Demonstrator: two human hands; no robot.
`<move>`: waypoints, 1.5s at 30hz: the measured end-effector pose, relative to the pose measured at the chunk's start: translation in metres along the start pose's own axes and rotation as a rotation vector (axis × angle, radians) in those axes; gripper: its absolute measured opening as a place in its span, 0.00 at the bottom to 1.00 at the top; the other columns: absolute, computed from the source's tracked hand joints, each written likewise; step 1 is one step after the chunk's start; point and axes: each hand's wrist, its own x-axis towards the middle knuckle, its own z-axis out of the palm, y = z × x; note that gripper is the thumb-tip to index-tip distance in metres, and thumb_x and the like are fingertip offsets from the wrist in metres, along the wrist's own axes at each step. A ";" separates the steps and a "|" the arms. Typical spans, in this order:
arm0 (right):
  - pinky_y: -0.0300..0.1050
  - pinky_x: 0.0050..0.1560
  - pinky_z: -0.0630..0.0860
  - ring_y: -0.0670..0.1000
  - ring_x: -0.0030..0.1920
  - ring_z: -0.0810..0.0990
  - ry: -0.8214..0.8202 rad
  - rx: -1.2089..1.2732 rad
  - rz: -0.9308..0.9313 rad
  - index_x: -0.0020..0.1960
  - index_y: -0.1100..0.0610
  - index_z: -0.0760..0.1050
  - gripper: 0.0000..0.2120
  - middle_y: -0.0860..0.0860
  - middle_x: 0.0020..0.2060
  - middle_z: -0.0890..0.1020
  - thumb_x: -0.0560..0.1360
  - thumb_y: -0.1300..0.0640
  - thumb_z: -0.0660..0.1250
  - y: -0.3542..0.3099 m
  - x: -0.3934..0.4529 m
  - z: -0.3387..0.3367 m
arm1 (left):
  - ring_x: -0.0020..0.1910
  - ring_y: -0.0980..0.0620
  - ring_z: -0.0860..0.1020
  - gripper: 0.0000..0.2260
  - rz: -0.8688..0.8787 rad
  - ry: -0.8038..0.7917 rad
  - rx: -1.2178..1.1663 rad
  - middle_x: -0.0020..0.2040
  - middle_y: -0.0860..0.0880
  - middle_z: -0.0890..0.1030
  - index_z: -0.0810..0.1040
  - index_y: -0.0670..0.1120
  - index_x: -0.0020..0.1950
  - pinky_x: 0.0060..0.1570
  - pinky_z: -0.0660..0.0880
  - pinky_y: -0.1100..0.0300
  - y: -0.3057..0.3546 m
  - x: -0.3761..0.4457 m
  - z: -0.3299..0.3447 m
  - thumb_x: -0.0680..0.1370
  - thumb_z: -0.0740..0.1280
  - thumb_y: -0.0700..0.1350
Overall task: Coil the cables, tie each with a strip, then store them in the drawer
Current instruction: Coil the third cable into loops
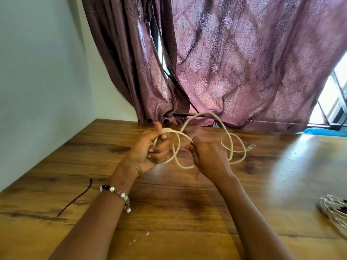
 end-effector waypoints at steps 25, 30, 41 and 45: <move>0.57 0.48 0.72 0.59 0.47 0.79 0.020 -0.258 -0.059 0.53 0.57 0.74 0.10 0.54 0.43 0.82 0.73 0.64 0.61 -0.014 -0.005 0.006 | 0.18 0.59 0.59 0.19 0.643 0.399 -0.478 0.22 0.54 0.62 0.66 0.49 0.32 0.19 0.56 0.66 0.021 -0.002 -0.041 0.82 0.54 0.51; 0.63 0.63 0.62 0.63 0.63 0.70 -0.241 -0.394 -0.176 0.62 0.57 0.72 0.17 0.57 0.55 0.79 0.76 0.64 0.52 -0.028 -0.009 0.001 | 0.20 0.58 0.62 0.16 0.623 0.440 -0.260 0.25 0.53 0.65 0.65 0.47 0.34 0.21 0.59 0.67 0.016 0.007 -0.028 0.82 0.55 0.44; 0.57 0.57 0.69 0.59 0.47 0.79 -0.005 -0.257 -0.458 0.51 0.59 0.79 0.23 0.56 0.45 0.81 0.68 0.62 0.47 -0.047 -0.016 -0.008 | 0.33 0.52 0.82 0.03 0.401 0.484 0.573 0.36 0.45 0.82 0.62 0.42 0.56 0.32 0.78 0.63 -0.014 0.016 -0.022 0.83 0.53 0.40; 0.53 0.56 0.64 0.57 0.42 0.79 0.210 -0.212 -0.338 0.56 0.55 0.78 0.21 0.52 0.40 0.81 0.70 0.64 0.53 -0.034 -0.009 -0.013 | 0.23 0.54 0.73 0.02 0.262 0.439 0.826 0.28 0.50 0.77 0.66 0.49 0.51 0.23 0.70 0.63 -0.019 0.012 -0.020 0.83 0.55 0.44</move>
